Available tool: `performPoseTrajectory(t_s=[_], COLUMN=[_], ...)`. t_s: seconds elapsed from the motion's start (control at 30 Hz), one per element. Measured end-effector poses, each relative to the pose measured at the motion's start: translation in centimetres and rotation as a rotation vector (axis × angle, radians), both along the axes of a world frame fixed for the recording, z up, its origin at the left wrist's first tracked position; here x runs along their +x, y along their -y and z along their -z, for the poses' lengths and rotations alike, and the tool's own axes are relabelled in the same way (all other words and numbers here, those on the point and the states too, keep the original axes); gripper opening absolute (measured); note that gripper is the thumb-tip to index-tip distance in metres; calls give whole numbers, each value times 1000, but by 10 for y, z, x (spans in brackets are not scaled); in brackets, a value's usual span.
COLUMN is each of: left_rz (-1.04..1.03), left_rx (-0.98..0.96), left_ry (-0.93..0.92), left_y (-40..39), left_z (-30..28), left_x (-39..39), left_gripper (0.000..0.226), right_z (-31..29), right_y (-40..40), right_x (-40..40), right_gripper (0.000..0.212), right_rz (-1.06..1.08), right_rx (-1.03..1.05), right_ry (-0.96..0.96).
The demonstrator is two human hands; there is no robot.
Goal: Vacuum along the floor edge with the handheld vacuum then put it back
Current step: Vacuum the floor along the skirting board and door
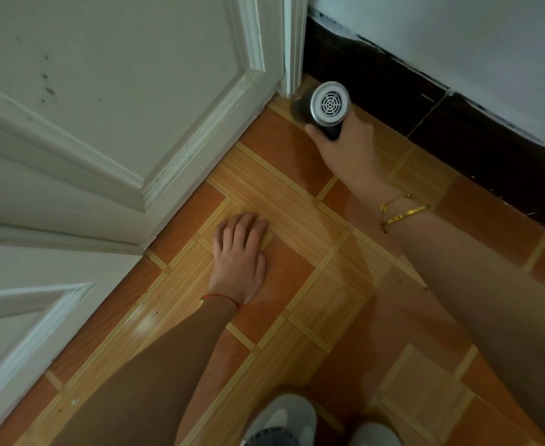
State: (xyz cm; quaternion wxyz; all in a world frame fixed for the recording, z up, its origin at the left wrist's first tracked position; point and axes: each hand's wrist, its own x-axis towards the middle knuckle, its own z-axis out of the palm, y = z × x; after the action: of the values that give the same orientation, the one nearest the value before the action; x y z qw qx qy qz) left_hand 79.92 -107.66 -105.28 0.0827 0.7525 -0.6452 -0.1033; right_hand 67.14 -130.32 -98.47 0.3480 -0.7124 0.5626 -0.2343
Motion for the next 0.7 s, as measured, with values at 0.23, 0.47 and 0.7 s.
performPoseTrajectory(t_s=[0.23,0.47,0.7], left_rz=[-10,-68,145], left_rx=[-11,-31,-15], left_ry=[1,32,-18], left_y=[0,15,73], left_z=[2,-7,-9], left_x=[-1,-11,-49], left_gripper=[52,43,53], right_z=[-2,-1,-4], right_y=[-10,-19,3], right_x=[-26,-30,-44], right_gripper=[66,68,67], right_rz=[-11,-108,11], right_rx=[23,60,4], right_ry=[-23,4,-30])
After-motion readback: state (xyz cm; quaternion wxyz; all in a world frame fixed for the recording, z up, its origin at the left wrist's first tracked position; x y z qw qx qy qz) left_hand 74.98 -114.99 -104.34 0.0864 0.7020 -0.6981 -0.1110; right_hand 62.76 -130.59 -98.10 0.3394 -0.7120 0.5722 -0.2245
